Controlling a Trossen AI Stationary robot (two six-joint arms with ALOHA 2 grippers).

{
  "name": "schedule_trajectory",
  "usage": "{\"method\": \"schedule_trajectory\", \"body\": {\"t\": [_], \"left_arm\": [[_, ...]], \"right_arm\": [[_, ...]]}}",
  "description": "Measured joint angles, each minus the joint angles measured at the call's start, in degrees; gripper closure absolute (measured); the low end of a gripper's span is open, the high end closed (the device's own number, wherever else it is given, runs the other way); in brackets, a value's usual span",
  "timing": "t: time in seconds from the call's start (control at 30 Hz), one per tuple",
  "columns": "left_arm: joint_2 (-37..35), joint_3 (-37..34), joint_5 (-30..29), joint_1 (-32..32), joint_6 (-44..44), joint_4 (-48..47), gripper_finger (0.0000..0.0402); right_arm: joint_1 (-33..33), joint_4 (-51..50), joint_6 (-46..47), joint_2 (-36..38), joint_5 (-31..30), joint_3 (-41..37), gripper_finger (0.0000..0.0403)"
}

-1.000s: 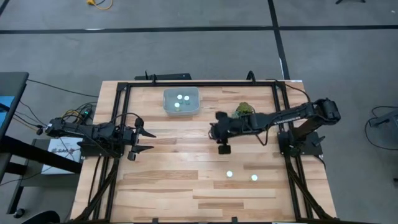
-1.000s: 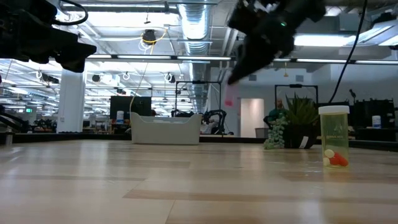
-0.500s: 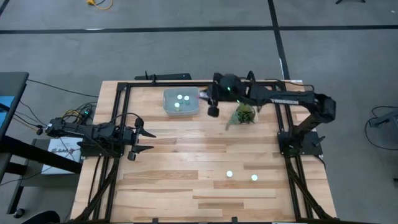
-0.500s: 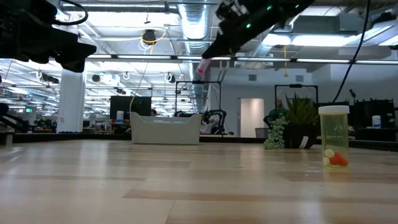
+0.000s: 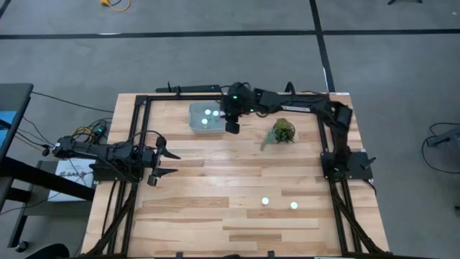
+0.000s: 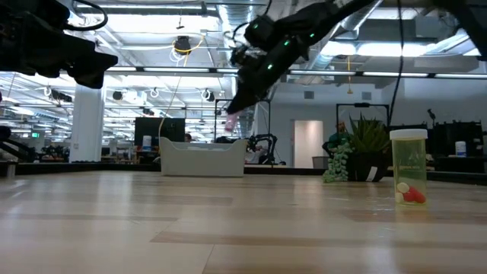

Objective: Pick and place pill bottles into a basket
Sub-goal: Put the pink pill bottle into the gray container

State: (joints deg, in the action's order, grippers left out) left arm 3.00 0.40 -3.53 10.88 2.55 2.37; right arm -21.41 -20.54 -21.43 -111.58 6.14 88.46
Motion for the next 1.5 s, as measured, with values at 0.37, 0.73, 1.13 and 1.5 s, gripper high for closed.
{"method": "schedule_trajectory", "body": {"t": [0.37,0.73,1.13,1.5], "left_arm": [[0.0,0.0,0.0,0.0,0.0,0.0,0.0193],[0.0,0.0,0.0,0.0,0.0,0.0,0.0193],[0.0,0.0,-0.1,0.0,0.0,0.0,0.0193],[0.0,0.0,-0.1,0.0,0.0,0.0,0.0193]], "right_arm": [[-0.1,-7.4,3.2,-10.4,0.8,9.9,0.0292],[0.2,-8.0,11.7,-11.6,1.7,11.2,0.0292],[2.6,-9.7,17.0,-11.6,-5.1,11.2,0.0292],[3.2,-9.9,18.0,-11.6,-5.1,11.2,0.0291]]}}
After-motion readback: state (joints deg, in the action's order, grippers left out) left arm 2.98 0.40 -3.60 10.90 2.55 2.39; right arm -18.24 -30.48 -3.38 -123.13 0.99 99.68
